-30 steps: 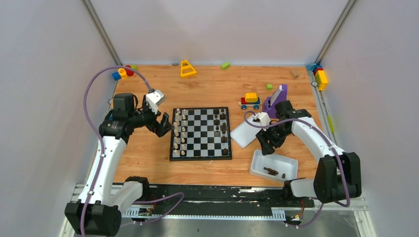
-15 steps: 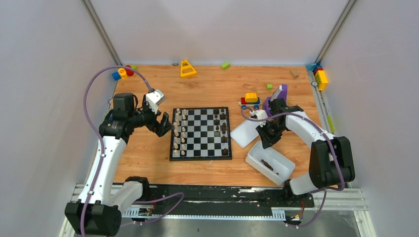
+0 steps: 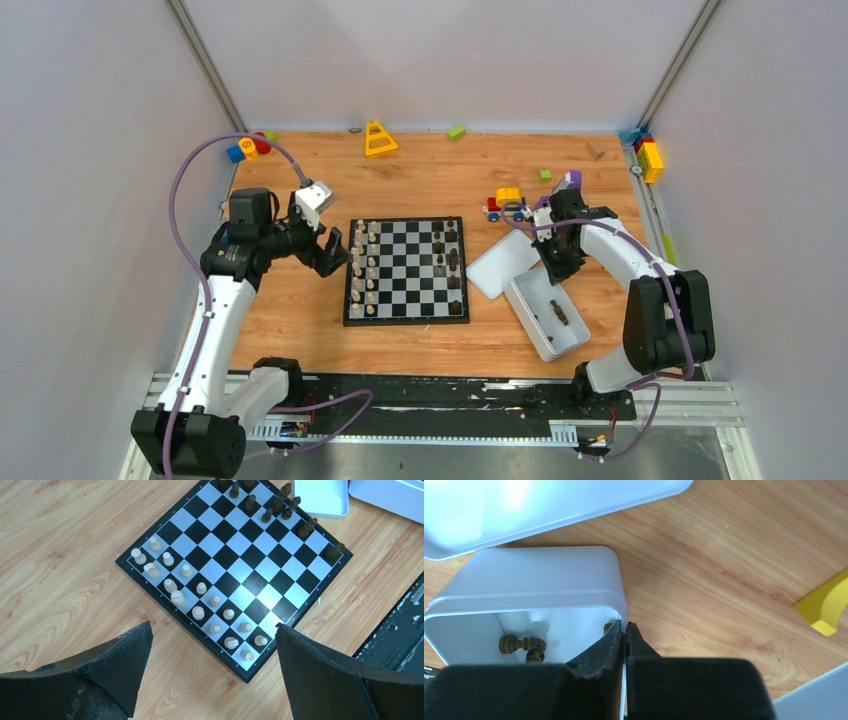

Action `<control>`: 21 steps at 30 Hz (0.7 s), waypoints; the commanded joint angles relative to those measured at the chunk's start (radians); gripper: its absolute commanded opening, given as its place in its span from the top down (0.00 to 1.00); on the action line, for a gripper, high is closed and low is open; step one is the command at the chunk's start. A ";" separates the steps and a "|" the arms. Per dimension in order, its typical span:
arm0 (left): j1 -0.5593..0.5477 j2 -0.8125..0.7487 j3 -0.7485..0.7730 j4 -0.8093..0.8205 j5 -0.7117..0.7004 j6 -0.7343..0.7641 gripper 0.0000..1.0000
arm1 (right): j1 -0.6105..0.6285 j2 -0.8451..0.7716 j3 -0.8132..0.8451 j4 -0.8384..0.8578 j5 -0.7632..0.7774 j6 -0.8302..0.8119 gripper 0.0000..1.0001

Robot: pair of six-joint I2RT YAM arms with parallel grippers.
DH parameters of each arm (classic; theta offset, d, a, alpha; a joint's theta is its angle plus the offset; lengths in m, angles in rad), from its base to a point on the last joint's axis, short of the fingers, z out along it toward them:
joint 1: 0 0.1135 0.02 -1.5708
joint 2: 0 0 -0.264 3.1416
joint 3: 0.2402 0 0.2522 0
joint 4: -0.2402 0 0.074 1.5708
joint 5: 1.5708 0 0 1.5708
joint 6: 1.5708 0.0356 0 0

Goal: Set up the chess pieces on the board
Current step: Adjust the storage box at the center of the board.

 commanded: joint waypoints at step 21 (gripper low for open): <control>0.006 0.056 0.043 0.005 -0.040 0.038 0.00 | -0.037 -0.249 -0.018 -0.024 0.019 -0.032 0.59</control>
